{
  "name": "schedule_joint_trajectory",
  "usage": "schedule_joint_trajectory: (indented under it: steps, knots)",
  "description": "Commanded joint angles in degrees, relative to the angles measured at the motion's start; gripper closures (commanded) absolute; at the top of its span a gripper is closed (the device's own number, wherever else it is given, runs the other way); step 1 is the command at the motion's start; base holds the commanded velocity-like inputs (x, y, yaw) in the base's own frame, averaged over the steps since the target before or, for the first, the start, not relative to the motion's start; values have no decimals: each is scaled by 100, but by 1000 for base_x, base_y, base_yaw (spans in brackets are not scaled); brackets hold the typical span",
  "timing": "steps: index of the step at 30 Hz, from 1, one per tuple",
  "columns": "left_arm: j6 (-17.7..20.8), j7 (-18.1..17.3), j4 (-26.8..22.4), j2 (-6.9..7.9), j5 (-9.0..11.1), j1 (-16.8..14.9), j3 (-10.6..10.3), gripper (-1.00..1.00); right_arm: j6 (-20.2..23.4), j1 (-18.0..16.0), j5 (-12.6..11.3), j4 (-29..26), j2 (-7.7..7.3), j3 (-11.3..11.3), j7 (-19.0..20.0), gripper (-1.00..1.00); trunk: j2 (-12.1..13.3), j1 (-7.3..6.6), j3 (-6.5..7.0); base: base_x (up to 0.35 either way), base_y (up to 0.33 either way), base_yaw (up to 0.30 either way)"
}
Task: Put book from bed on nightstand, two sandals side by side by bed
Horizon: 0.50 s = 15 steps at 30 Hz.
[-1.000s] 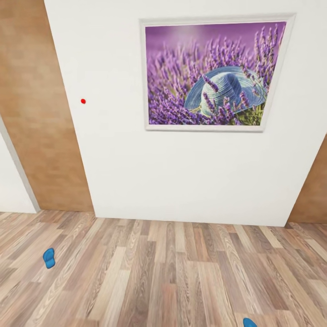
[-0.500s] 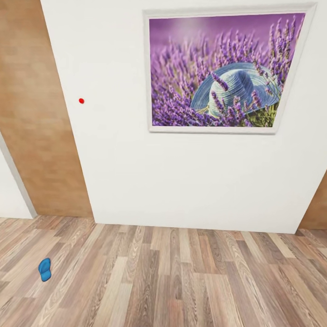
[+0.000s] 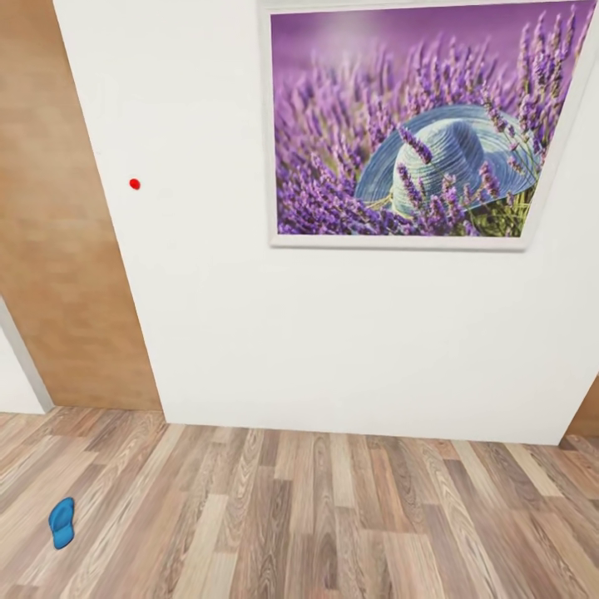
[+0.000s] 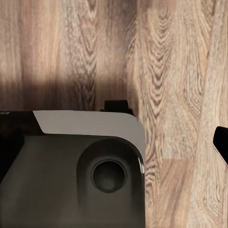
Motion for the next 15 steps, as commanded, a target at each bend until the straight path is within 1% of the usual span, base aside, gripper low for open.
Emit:
schedule_joint_trajectory:
  steps: [1, 15]
  knots:
    - [-7, 0, -7, -3, 51, 2, 7, -100, -8, -3, -4, 1, 1, -10, 4, -100, -2, 4, -5, 333, 0, 0]
    - [-12, 0, -5, -3, 50, 2, 7, -100, -8, -5, -4, 0, 3, -10, 2, -100, -2, 4, -5, 333, 0, 0]
